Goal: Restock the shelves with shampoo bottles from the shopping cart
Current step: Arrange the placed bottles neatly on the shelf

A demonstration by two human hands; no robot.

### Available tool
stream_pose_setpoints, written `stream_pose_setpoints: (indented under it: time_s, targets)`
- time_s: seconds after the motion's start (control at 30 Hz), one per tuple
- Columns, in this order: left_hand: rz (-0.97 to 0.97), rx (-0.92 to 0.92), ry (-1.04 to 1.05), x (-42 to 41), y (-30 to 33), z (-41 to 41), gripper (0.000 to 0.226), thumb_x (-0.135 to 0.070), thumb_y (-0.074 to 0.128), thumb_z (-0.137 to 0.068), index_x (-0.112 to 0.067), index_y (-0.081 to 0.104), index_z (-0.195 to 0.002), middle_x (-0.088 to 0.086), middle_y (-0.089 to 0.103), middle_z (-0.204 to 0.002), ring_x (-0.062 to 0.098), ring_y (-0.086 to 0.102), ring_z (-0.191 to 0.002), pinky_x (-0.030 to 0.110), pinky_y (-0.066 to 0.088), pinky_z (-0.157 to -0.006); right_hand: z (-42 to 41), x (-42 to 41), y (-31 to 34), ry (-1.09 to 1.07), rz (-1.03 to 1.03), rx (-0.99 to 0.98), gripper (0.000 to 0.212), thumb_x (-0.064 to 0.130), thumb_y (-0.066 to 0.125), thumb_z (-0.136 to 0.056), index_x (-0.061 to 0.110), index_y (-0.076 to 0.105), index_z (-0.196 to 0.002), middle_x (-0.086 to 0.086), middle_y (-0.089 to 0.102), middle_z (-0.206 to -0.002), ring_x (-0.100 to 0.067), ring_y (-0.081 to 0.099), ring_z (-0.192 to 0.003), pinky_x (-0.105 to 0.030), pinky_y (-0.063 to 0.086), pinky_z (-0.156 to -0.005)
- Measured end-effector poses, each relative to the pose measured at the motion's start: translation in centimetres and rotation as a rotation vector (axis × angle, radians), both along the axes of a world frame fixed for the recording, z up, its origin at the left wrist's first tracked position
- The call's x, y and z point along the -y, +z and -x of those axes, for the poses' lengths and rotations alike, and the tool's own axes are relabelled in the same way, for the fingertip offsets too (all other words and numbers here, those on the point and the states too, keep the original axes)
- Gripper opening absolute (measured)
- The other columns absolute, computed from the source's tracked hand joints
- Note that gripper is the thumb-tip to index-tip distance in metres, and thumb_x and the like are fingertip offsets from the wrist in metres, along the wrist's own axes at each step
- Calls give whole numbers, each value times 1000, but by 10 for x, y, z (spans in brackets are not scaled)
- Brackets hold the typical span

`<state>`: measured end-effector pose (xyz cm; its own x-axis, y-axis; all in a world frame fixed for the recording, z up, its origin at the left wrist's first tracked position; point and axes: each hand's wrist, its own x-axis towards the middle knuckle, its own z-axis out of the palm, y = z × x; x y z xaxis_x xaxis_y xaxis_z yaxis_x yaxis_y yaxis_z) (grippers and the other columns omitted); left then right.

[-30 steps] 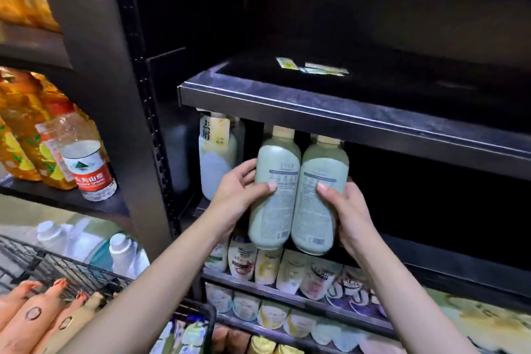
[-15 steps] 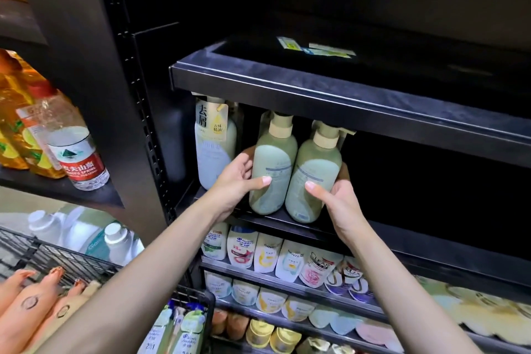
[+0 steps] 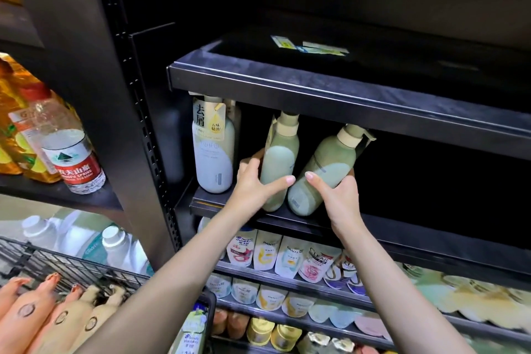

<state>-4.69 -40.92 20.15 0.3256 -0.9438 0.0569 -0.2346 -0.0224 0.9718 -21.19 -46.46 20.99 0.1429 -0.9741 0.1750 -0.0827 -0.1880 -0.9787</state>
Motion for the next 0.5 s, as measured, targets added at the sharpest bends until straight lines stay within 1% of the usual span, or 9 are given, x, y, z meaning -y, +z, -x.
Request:
stream_pose_setpoints:
  time_s: [0.07, 0.1, 0.13, 0.17, 0.27, 0.3, 0.33, 0.4, 0.5]
  targets:
    - [10, -200, -148, -4, -1, -9, 66, -42, 74, -75, -24, 43, -131, -2, 53, -132, 5, 51, -120, 23, 41, -102, 4, 1, 2, -6, 3, -5, 15, 6, 74, -79, 17, 64, -82, -1, 70, -83, -6, 68, -75, -22, 54, -70]
    - [14, -228, -183, -4, -1, -13, 62, -32, 72, -81, -23, 41, -134, -3, 53, -134, 4, 50, -122, 19, 40, -101, 7, 1, 2, -3, 5, -13, 12, 6, 74, -79, 14, 65, -83, -3, 71, -84, -8, 68, -75, -23, 53, -70]
    - [17, -202, -188, -3, -2, -15, 61, -28, 73, -81, -23, 42, -134, -4, 53, -134, 6, 48, -124, 19, 39, -102, 10, 1, 2, -5, 4, -24, 11, 8, 75, -79, 10, 66, -86, -6, 71, -86, -11, 68, -77, -26, 53, -71]
    - [13, -171, -176, -1, -4, -18, 62, -32, 75, -77, -25, 44, -131, -4, 54, -133, 9, 48, -125, 22, 39, -103, 14, 2, 0, -17, 2, -47, 16, 12, 76, -78, 6, 67, -89, -9, 72, -88, -15, 69, -80, -28, 53, -73]
    - [-3, -50, -65, 4, -3, -12, 78, -55, 80, -55, -28, 47, -122, 1, 49, -127, 12, 53, -116, 29, 42, -101, 20, 2, -3, -38, 3, -137, 55, 41, 83, -65, 5, 62, -101, -10, 70, -96, -19, 69, -89, -35, 56, -79]
    - [-25, 2, -16, 3, -1, -7, 82, -55, 81, -55, -25, 46, -123, 1, 45, -123, 11, 51, -112, 28, 41, -99, 20, 2, -4, -51, -1, -158, 65, 49, 82, -60, 5, 60, -103, -9, 69, -97, -19, 68, -90, -36, 56, -81]
    - [-33, 51, 42, 3, 0, -2, 83, -51, 82, -59, -20, 43, -126, 1, 41, -120, 11, 48, -109, 25, 39, -96, 20, 1, -4, -59, -3, -164, 68, 51, 82, -59, 5, 58, -104, -7, 68, -98, -18, 67, -90, -36, 55, -82]
    - [-23, 84, 113, 3, 2, 6, 84, -43, 83, -64, -13, 37, -127, 1, 38, -118, 12, 42, -108, 24, 35, -93, 19, 0, -2, -82, -10, -160, 57, 39, 82, -68, 5, 55, -106, -5, 66, -97, -15, 65, -90, -31, 52, -81]
    - [-32, -40, 28, 3, -2, 4, 82, -39, 83, -66, -14, 29, -122, 0, 46, -126, 12, 47, -116, 27, 39, -99, 23, -4, 0, -19, -61, -190, 36, 19, 71, -83, 9, 45, -106, 0, 58, -99, -17, 59, -98, -29, 46, -85]
